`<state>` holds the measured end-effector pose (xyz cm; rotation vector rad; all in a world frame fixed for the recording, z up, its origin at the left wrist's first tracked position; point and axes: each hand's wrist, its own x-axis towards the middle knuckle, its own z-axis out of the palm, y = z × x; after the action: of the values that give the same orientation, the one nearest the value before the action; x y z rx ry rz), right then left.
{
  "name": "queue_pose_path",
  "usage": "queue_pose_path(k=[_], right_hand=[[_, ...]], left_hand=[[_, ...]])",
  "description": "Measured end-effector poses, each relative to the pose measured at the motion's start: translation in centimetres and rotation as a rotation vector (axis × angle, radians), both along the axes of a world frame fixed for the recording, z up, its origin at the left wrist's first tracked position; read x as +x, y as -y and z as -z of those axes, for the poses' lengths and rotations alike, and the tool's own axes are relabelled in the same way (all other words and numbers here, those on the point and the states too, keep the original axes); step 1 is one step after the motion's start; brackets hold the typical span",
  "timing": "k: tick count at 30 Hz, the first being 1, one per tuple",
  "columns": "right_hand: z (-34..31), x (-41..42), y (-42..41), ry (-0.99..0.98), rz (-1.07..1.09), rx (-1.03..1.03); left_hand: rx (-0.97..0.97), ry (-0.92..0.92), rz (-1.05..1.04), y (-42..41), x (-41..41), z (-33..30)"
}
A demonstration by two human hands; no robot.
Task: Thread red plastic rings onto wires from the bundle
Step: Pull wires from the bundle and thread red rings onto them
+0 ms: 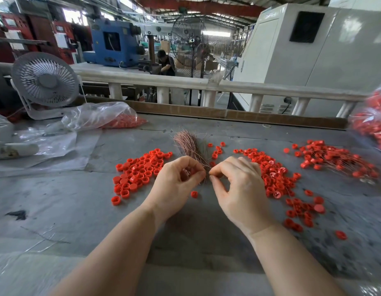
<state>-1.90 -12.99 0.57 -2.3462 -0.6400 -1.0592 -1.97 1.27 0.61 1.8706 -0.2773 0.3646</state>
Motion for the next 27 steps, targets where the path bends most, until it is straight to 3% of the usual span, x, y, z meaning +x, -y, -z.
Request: queue_pose_path(k=[8, 22, 27], right_hand=[[-0.07, 0.08, 0.07, 0.016, -0.004, -0.051], [-0.05, 0.28, 0.04, -0.054, 0.000, 0.109], [-0.02, 0.22, 0.02, -0.072, -0.016, 0.096]], left_hand=[[0.135, 0.048, -0.087, 0.27, -0.01, 0.16], [0.011, 0.106, -0.074, 0.16, 0.12, 0.21], [0.112, 0.159, -0.075, 0.16, 0.19, 0.54]])
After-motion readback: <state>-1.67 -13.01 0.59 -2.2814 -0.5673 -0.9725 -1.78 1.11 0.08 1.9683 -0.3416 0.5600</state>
